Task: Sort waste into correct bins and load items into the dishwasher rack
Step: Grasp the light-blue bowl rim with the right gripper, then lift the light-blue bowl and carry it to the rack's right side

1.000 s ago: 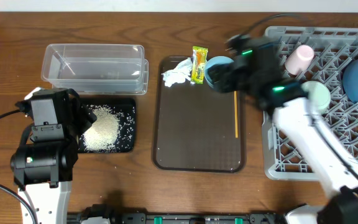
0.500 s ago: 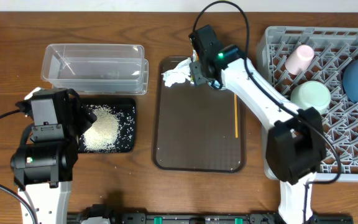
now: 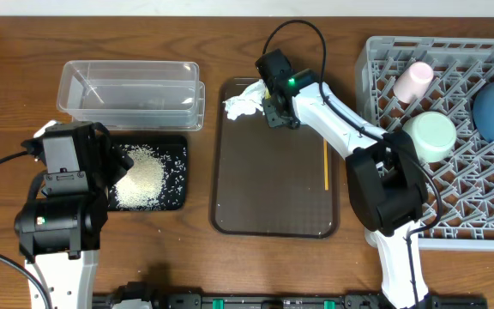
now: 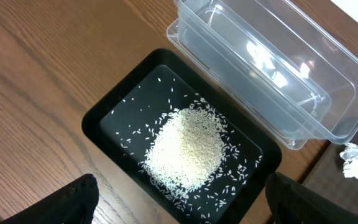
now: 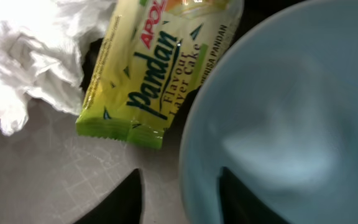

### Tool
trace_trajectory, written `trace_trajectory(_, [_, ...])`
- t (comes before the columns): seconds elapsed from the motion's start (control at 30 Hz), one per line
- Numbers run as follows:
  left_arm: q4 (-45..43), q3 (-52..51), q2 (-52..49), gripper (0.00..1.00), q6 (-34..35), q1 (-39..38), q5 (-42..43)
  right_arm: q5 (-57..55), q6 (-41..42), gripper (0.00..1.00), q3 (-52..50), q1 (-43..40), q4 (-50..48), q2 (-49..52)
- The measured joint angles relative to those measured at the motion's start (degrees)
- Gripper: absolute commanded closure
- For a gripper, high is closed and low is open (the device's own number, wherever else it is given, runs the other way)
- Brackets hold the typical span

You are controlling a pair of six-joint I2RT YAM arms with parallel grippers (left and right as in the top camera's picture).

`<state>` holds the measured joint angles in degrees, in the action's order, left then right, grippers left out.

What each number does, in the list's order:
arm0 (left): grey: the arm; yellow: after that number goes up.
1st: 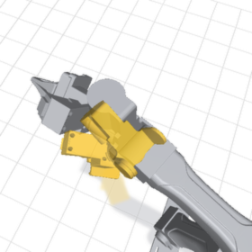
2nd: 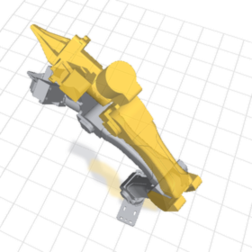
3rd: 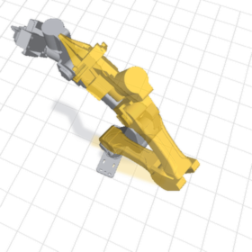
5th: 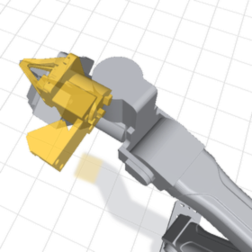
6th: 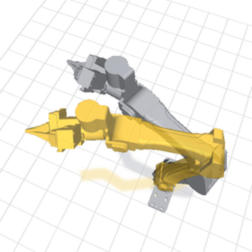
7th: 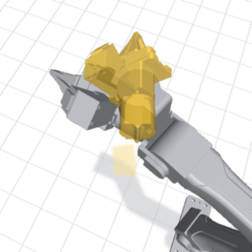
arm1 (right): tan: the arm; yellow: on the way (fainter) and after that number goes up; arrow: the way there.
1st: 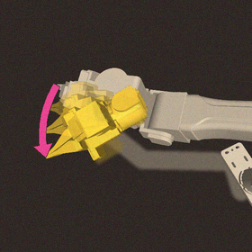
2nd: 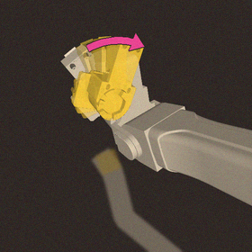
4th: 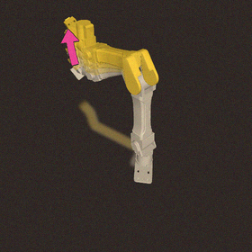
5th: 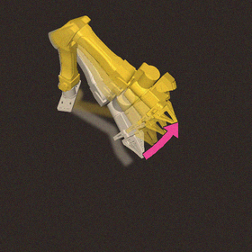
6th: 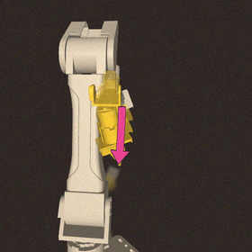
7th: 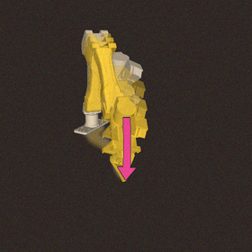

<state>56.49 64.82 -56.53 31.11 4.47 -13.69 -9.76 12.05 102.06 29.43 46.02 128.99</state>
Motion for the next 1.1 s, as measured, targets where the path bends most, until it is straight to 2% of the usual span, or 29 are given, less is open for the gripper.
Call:
trace_trajectory(0.07, [0.0, 0.0, 0.0, 0.12, 0.0, 0.0, 0.0, -0.33, 0.13, 0.78, 0.0, 0.0, -0.07, -0.02])
trace_trajectory(0.23, [0.0, 0.0, 0.0, 0.12, 0.0, 0.0, 0.0, -0.5, 0.55, 0.99, 0.02, 0.0, 0.15, -0.02])
trace_trajectory(0.43, [0.0, 0.0, 0.0, 0.12, 0.0, 0.0, 0.0, -0.76, 1.36, 0.99, 1.55, 0.0, 2.99, -0.02])
trace_trajectory(0.7, [0.0, 0.0, 0.0, 0.12, 0.0, 0.0, 0.0, 0.15, 3.72, 1.0, 7.52, -0.13, 12.17, -3.58])
trace_trajectory(0.93, [0.02, 0.0, 0.0, 0.12, 0.0, 0.0, 0.0, 2.69, 7.28, 0.99, 10.14, -2.08, 21.84, -20.46])
trace_trajectory(1.1, [0.0, 0.0, 0.0, 0.12, 0.0, 0.0, 0.0, 3.08, 11.54, 0.99, 11.58, -10.56, 33.07, -31.47])
